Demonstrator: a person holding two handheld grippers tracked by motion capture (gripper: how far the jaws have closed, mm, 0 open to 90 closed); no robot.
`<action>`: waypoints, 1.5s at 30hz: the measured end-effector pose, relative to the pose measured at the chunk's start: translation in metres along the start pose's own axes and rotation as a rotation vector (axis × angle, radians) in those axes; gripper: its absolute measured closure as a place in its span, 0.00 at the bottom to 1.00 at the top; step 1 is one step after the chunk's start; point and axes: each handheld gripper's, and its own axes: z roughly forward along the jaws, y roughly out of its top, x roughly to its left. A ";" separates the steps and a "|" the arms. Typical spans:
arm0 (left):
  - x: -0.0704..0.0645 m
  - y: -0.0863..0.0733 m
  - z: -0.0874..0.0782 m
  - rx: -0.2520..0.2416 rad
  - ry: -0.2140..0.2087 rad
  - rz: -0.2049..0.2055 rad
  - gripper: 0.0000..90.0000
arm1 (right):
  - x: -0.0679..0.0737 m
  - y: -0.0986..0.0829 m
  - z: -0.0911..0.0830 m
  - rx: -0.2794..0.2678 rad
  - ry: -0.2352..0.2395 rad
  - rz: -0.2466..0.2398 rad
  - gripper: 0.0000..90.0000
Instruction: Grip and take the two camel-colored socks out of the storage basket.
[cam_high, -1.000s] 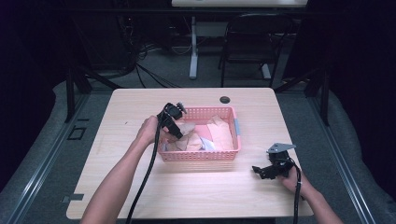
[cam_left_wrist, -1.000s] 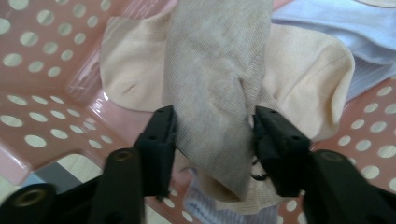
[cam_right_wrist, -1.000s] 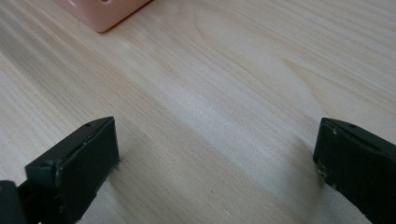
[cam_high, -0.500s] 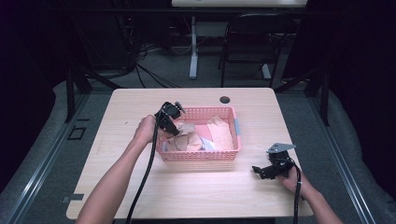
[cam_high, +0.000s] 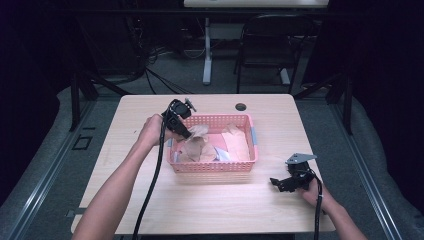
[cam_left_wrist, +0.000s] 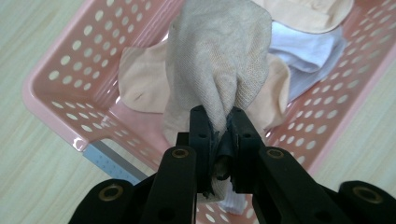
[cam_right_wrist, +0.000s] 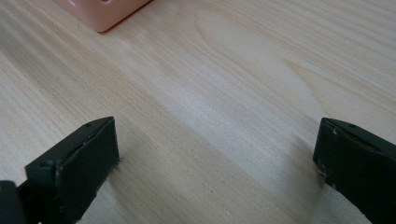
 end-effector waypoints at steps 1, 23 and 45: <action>-0.002 0.004 -0.007 -0.001 0.002 0.010 0.91 | 0.000 0.000 0.000 0.000 0.000 0.000 0.00; -0.011 0.029 -0.065 0.014 0.026 0.065 0.91 | 0.000 0.000 0.000 -0.006 -0.001 0.004 0.00; 0.005 0.007 -0.108 0.025 0.057 0.018 0.91 | 0.000 0.000 0.000 -0.004 0.000 0.002 0.00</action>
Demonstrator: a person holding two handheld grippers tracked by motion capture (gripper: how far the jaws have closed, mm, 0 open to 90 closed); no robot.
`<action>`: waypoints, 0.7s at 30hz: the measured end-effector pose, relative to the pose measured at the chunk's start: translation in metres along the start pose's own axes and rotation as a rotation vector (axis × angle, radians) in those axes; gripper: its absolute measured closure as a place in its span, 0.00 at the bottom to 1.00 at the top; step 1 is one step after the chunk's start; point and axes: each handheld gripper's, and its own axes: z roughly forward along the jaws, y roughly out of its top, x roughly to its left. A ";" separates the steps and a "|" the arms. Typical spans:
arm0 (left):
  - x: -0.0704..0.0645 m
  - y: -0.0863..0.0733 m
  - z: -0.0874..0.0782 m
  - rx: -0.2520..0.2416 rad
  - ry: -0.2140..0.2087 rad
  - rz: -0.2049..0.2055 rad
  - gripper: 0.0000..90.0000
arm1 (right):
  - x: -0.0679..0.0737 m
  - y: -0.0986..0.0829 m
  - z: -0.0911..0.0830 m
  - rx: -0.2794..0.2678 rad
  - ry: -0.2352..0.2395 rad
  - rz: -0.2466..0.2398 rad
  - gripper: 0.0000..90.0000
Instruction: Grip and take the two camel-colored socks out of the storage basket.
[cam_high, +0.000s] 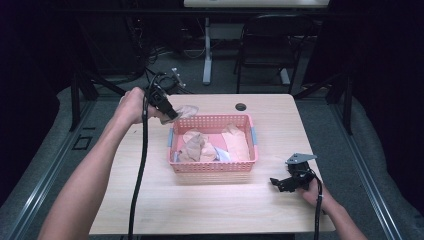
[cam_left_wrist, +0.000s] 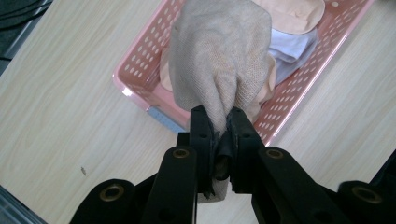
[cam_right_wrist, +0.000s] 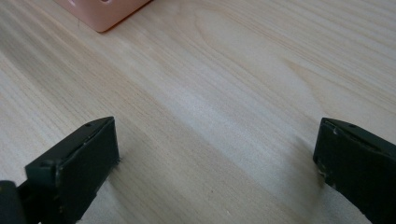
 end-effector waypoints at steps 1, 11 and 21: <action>0.002 -0.003 -0.001 -0.001 0.004 -0.005 0.91 | 0.000 0.000 0.000 0.001 0.003 0.001 0.00; 0.020 -0.037 -0.017 -0.009 0.025 -0.066 0.91 | 0.000 0.000 0.000 0.001 0.000 0.001 0.00; 0.038 -0.069 -0.024 -0.015 0.037 -0.136 0.91 | 0.000 0.000 0.000 0.001 0.001 0.001 0.00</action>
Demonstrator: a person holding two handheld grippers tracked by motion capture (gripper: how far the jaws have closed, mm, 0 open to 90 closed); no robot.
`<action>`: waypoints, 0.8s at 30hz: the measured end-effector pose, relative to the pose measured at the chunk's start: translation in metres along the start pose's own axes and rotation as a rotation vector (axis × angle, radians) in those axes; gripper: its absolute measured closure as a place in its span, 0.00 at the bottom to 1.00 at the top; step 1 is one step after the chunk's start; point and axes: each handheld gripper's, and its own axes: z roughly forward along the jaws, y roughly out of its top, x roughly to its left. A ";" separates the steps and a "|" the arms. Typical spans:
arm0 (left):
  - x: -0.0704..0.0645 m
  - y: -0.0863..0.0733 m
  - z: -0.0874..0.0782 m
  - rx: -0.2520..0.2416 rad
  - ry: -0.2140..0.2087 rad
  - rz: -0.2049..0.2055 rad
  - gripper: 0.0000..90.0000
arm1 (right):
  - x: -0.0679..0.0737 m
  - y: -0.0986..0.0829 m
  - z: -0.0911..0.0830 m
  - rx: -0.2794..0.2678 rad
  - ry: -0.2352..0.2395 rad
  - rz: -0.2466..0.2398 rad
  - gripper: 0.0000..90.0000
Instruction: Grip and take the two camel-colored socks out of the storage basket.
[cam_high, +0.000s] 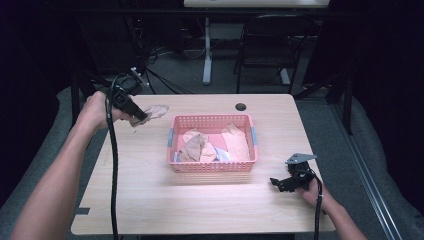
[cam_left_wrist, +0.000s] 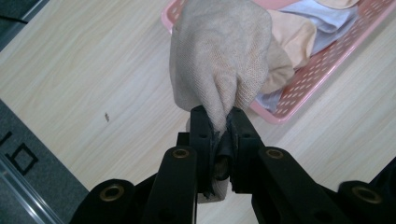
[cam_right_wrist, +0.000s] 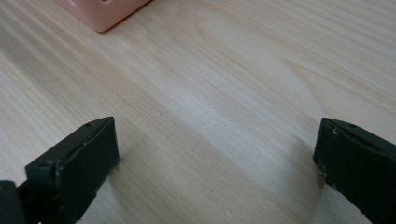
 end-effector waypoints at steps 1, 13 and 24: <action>0.002 -0.002 0.000 0.001 0.002 -0.004 0.91 | 0.000 0.000 0.000 0.000 0.000 0.000 0.00; 0.024 -0.036 0.003 0.010 0.011 -0.079 0.91 | 0.000 0.000 -0.001 0.008 -0.001 -0.003 0.00; 0.039 -0.065 0.023 0.021 -0.006 -0.150 0.91 | 0.000 0.000 -0.001 0.003 0.000 -0.004 0.00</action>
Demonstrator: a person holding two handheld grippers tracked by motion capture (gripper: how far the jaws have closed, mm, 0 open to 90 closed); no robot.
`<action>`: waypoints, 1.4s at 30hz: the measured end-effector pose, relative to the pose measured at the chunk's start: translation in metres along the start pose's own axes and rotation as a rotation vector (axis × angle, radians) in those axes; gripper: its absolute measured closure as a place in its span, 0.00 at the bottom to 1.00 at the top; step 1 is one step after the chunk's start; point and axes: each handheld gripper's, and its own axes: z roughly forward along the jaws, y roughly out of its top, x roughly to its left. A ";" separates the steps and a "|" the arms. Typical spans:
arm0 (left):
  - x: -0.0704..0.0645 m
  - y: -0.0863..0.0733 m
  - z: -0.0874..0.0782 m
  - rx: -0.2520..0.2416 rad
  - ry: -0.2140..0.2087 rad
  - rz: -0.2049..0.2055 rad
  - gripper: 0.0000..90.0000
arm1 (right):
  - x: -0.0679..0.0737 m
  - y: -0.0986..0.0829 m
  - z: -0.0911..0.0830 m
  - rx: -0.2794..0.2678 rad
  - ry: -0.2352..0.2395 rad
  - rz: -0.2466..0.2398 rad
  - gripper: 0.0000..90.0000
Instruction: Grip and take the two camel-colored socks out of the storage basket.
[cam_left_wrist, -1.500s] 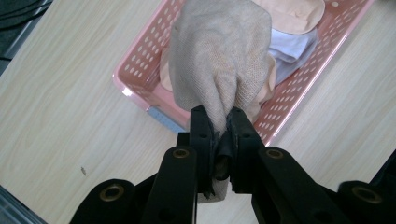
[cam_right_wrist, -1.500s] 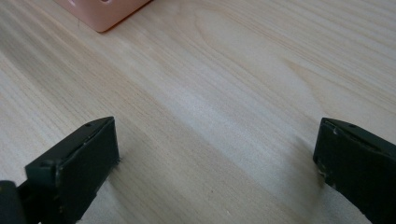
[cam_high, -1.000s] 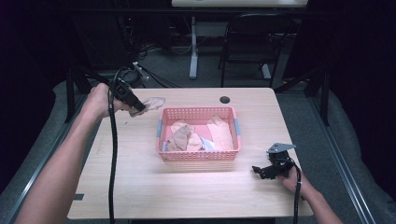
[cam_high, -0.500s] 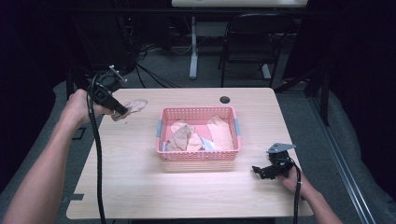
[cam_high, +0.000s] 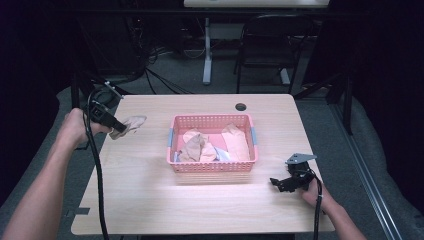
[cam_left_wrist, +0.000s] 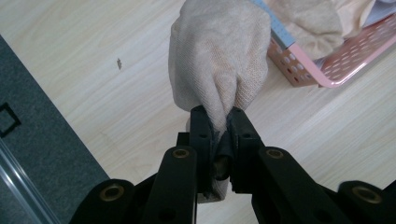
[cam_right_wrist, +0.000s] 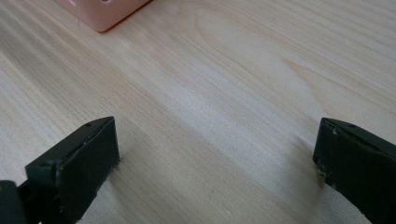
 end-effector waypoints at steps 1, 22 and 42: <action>0.002 -0.003 0.003 0.001 -0.003 -0.005 0.91 | 0.000 0.000 0.000 0.000 -0.001 0.001 0.00; 0.018 -0.051 0.096 0.063 -0.023 -0.109 0.91 | -0.001 0.002 0.001 0.010 0.020 -0.024 0.00; 0.019 -0.074 0.157 0.062 -0.020 -0.204 0.91 | -0.002 0.002 0.001 0.006 0.026 -0.023 0.00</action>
